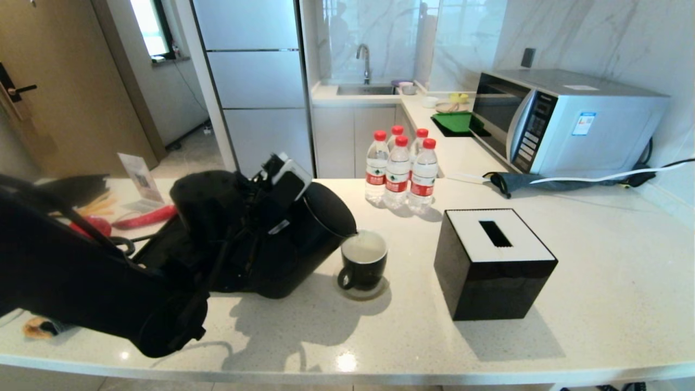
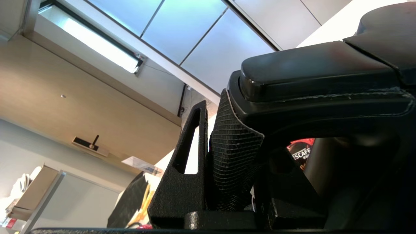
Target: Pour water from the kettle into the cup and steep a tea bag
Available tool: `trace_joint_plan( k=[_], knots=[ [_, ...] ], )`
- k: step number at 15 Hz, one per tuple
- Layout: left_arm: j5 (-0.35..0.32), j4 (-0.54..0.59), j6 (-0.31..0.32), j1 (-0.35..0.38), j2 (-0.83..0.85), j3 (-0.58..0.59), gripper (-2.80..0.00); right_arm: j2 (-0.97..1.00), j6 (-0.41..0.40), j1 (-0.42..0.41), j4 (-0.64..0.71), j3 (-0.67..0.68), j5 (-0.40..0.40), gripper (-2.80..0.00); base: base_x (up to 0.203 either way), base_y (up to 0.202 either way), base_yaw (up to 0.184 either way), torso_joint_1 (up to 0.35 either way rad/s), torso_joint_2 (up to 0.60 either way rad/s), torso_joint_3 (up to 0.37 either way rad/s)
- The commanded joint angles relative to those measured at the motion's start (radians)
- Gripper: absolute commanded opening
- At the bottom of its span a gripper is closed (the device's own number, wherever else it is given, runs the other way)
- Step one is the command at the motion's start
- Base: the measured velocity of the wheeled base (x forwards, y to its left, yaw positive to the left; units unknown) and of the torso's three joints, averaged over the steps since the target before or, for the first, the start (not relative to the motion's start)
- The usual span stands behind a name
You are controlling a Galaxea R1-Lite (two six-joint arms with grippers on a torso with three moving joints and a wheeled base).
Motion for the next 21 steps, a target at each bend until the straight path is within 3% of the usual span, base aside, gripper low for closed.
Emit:
trace_joint_plan(
  k=[1,21],
  knots=[
    [0.003,-0.007,0.007,0.000,-0.004,-0.005,-2.80,0.001,-0.001,0.000,0.000,0.000,0.000,-2.80,0.000,0.000,0.000,0.000,0.00,0.000],
    [0.003,-0.005,0.041,-0.017,-0.007,-0.039,-2.80,0.001,-0.001,0.000,0.000,0.000,0.000,-2.80,0.000,0.000,0.000,0.000,0.00,0.000]
  ],
)
